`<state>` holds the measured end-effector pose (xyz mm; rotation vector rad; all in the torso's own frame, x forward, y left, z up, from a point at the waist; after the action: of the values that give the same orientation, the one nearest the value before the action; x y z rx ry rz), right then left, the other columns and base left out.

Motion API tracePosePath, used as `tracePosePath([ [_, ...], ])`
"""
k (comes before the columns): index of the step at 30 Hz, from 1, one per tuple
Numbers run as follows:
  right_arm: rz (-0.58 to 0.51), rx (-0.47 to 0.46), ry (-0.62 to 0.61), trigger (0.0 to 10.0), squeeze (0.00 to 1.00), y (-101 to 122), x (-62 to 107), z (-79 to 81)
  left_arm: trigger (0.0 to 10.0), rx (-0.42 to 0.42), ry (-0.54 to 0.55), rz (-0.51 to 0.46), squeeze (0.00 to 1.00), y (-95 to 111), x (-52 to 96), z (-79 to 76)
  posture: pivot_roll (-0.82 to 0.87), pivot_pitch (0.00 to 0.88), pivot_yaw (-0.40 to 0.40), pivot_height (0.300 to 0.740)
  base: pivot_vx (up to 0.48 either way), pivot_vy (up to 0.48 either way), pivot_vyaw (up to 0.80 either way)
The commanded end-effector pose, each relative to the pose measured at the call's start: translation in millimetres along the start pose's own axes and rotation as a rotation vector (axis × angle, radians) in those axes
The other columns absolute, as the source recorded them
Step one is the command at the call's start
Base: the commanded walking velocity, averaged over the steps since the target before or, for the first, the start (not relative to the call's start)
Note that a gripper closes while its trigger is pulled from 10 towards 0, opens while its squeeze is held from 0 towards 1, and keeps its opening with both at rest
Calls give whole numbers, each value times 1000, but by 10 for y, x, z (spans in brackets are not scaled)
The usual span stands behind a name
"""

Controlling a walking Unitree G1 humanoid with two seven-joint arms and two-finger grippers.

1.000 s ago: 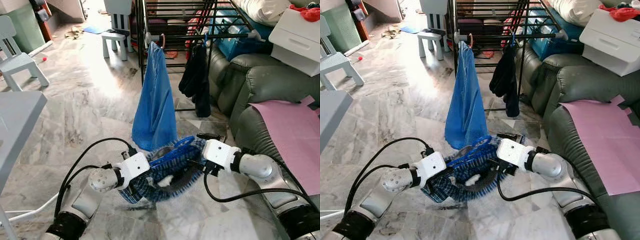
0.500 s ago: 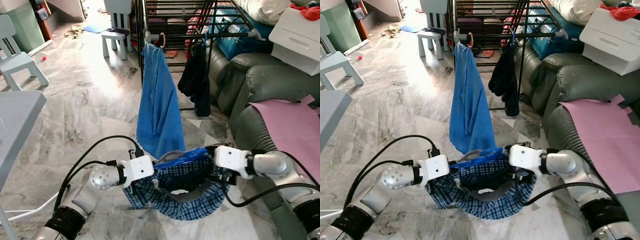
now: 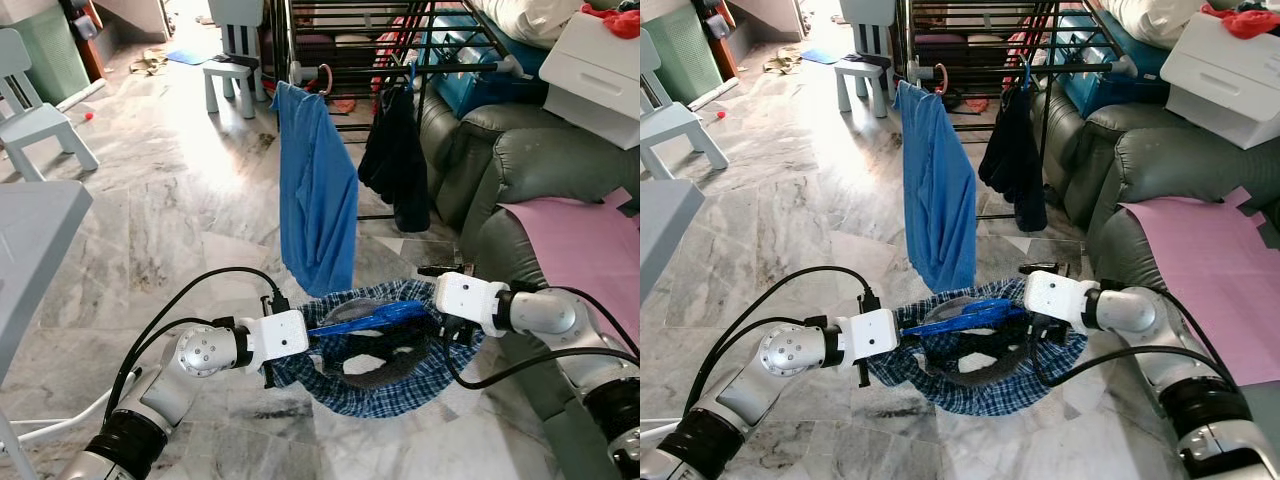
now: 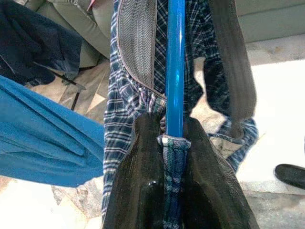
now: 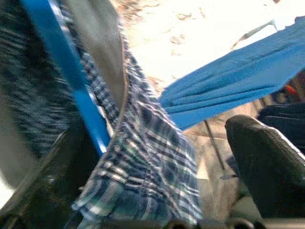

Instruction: Hang hanger

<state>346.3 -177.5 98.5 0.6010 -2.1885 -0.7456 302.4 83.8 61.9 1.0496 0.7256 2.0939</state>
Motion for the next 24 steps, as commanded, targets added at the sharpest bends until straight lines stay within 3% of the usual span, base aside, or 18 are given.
tracePosePath([
  [1, -12, 26, -55, 10000, 0, 25, 4, -97, 10000, -45, 3, -34, 0, 106, 1, 65, 48, 71, -5, 740, 0, 0, 0],
  [6, 5, -5, -58, 10000, 0, -45, -36, -72, 10000, -55, 25, -45, 0, 132, 19, 125, 58, 65, -5, 740, 0, 0, 0],
  [7, 18, -9, -44, 4118, 0, -82, -42, -39, 10000, -56, 27, -47, 0, 137, 21, 132, 58, 65, -5, 740, 0, 0, 0],
  [8, 26, -32, -18, 0, 0, -126, -49, 18, 10000, -59, 30, -50, 0, 147, 25, 141, 64, 64, -6, 740, 0, 0, 0],
  [24, -9, -120, 107, 0, 0, -136, -100, 208, 10000, -100, 130, -85, 0, 236, 15, 320, 68, 59, -4, 740, 0, 0, 0],
])
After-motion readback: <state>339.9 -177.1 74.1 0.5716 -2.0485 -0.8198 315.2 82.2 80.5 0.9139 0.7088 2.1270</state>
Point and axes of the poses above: a point about 5 cm out from each wrist's last joint towards the gripper, its own x axis pointing back from the gripper into the wrist, its own y axis along the axis of the wrist's last joint, z = x × y, the point moved 4 cm from there along -x, pointing out of the wrist towards the gripper, and after that the axes turned 4 degrees about -x, right-handed, at the moved point
